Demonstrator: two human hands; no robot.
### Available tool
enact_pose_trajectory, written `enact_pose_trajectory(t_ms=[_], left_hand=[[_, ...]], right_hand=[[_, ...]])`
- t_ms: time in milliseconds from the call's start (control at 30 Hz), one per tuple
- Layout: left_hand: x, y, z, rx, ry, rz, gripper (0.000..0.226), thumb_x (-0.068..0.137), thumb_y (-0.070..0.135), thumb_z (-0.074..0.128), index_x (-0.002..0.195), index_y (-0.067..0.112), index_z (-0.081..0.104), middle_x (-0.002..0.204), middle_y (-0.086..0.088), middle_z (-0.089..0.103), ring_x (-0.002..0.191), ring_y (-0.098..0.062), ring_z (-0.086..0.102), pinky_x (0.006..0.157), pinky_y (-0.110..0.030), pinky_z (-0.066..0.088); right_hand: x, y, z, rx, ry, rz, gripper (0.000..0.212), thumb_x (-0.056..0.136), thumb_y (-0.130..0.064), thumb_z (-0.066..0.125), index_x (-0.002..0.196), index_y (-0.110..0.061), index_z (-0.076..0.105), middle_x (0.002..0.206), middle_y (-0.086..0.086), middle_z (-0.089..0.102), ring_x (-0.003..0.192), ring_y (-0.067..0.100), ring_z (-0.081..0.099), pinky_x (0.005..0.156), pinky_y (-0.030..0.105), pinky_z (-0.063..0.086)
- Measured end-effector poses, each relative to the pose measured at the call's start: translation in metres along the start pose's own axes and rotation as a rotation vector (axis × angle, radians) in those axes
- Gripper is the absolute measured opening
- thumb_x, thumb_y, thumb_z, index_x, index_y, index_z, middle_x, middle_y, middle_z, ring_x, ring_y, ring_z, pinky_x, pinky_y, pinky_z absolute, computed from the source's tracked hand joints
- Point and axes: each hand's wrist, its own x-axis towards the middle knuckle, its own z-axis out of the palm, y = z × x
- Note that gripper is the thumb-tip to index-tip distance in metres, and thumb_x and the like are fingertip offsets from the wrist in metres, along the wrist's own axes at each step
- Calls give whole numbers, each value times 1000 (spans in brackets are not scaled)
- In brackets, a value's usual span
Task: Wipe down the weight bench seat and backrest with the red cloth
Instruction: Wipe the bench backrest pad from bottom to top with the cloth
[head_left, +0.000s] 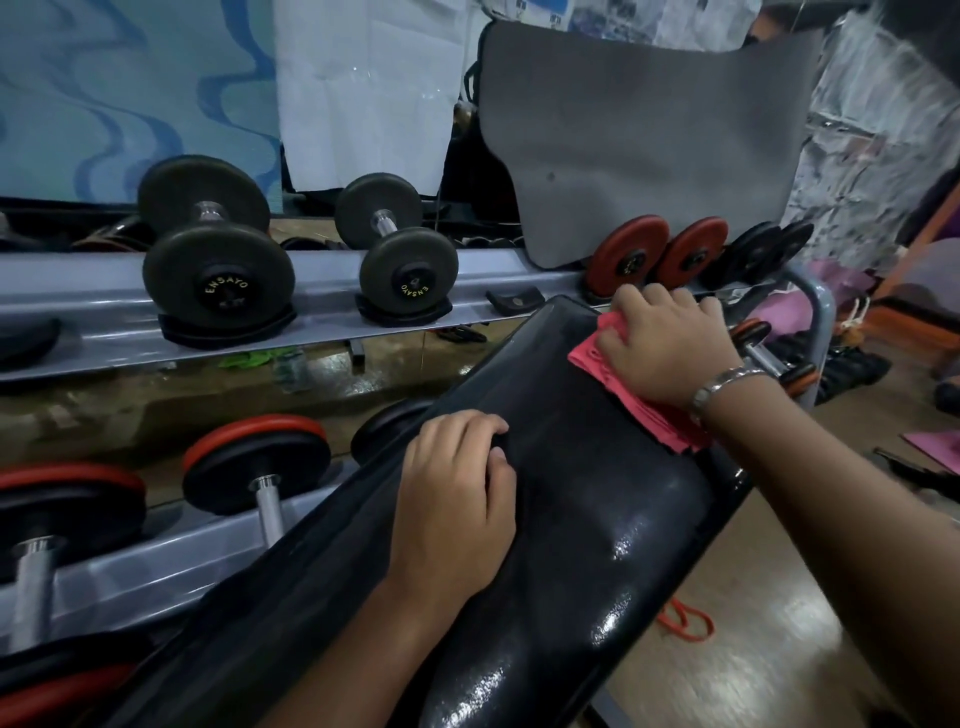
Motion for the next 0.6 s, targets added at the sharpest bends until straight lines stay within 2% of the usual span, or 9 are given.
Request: enact_pose_trajectory(t_ms=[100,200,267,367,467,533,600], left_hand=[[0,0,0,2,0,4,25,94,15,48,111,14,66,112,4,64,107,-18,57,95,-39,46],[0,0,0,1,-3,3,25,94,15,48,111,14,66,112,4,64,108,-17,56,96,-37,45],[1,-1,0,4,-3,6,24,94,14,49,111,15,66,112,5,64,108,-16,56,97,-37,44],[1,-1,1,8,3,9,23,93,14,51,111,15,66,112,5,64,108,-16,55,96,-36,44],[0,0,1,8,10,7,22,93,13,51,110,15,65,111,5,64,107,-17,56,95,-37,44],[-1,0,0,3,7,5,23,94,14,50,110,15,65,111,5,64,107,-16,56,95,-37,45],[-1,0,0,0,4,6,23,94,14,50,110,15,65,111,6,64,107,-16,56,95,-37,45]], right_hand=[[-8,-4,2,38,1,-134,34,97,-48,44,114,-20,53,114,7,59,107,35,55,90,45,34],[-13,6,-6,71,-65,-194,37,85,-59,40,102,-28,53,108,-1,60,106,31,55,84,39,26],[-3,10,-6,41,-63,-127,33,88,-56,43,101,-27,52,108,2,60,106,32,56,84,40,26],[11,-1,-1,28,-15,-16,33,95,-46,43,111,-19,54,115,10,59,110,36,54,93,46,34],[6,-14,4,89,2,-154,42,92,-47,40,119,-21,58,114,7,58,107,34,54,89,42,31],[-1,-14,-1,177,-24,-250,43,84,-48,43,114,-25,63,106,1,59,103,29,56,84,37,27],[-2,-7,-5,245,-16,-237,34,80,-45,51,105,-25,61,102,-2,63,100,26,58,85,37,30]])
